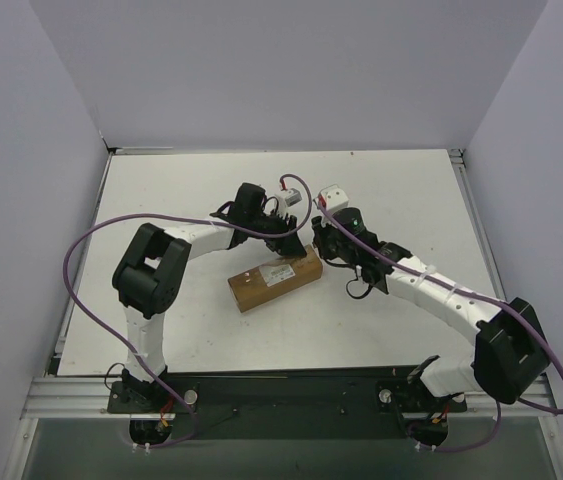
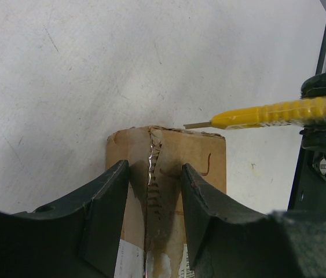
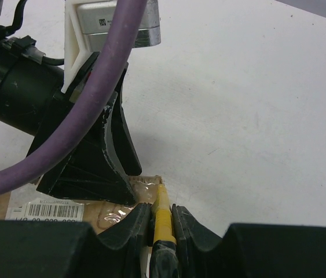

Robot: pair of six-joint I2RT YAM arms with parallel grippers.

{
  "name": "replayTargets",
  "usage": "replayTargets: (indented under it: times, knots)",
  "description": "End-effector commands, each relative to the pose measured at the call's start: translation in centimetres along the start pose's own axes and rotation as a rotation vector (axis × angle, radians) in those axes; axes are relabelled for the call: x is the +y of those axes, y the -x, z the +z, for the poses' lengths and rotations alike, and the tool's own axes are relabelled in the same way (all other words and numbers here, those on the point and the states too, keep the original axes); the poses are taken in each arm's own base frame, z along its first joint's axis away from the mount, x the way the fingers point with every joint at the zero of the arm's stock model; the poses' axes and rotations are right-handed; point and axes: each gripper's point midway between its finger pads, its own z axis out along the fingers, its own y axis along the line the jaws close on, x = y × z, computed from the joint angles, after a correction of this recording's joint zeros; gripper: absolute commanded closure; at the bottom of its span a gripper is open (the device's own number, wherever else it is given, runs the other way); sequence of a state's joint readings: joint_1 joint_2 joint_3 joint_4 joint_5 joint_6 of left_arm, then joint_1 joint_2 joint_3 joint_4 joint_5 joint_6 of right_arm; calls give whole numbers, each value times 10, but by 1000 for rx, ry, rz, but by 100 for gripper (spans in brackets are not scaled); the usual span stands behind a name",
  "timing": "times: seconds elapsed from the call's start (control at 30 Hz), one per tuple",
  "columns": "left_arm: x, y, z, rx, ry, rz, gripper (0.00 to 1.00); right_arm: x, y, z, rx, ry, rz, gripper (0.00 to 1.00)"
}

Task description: Unpack the express box

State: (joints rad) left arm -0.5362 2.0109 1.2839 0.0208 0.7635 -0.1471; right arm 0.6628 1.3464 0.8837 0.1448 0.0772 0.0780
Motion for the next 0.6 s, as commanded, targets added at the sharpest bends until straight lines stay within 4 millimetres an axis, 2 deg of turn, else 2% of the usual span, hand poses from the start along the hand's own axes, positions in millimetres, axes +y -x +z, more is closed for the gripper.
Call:
replayTargets:
  times: [0.0, 0.57]
  knots:
    - [10, -42, -1, 110, 56, -71, 50, 7, 16, 4, -54, 24, 0, 100]
    - [11, -43, 2, 111, 49, -81, 51, 9, 8, 12, -16, 40, -14, 100]
